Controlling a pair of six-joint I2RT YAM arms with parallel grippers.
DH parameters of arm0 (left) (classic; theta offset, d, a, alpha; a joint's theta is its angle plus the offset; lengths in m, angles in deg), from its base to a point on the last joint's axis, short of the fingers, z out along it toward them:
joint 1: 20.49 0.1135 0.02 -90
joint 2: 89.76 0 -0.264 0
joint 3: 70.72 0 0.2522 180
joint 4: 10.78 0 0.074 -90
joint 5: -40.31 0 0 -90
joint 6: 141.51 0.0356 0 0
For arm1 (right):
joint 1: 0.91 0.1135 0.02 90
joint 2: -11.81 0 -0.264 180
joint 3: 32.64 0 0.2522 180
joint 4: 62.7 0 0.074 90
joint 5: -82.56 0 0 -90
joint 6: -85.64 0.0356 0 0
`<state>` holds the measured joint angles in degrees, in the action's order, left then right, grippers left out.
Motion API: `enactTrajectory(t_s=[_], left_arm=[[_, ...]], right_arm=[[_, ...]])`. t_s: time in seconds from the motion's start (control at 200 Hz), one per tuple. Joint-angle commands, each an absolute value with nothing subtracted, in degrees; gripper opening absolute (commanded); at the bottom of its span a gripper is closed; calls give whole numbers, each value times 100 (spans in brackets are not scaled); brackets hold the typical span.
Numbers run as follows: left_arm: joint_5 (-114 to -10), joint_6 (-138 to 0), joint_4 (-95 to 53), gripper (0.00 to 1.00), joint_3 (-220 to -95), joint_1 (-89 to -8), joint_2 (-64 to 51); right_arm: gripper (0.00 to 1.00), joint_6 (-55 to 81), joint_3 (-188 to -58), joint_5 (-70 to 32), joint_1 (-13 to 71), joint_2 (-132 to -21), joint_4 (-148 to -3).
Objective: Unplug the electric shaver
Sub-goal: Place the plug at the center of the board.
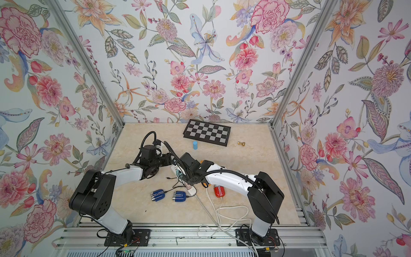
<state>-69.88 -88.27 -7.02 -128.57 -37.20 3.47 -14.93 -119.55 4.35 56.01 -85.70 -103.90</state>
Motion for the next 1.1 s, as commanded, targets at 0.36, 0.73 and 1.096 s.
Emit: enactTrajectory(t_s=[0.36,0.73,1.096], left_arm=[[-6568,-8492,-1095,67,-12913,-3675,43],[-6514,-8564,-1013,66,-12714,-3679,-198],[-6386,-8621,-969,65,-12576,-3666,-319]], right_arm=[[5,-2051,-11823,1203,5534,-7575,-10449],[5,-2333,-12028,1436,5317,-7157,-10189],[4,-2585,-12441,1504,5185,-7047,-9494]])
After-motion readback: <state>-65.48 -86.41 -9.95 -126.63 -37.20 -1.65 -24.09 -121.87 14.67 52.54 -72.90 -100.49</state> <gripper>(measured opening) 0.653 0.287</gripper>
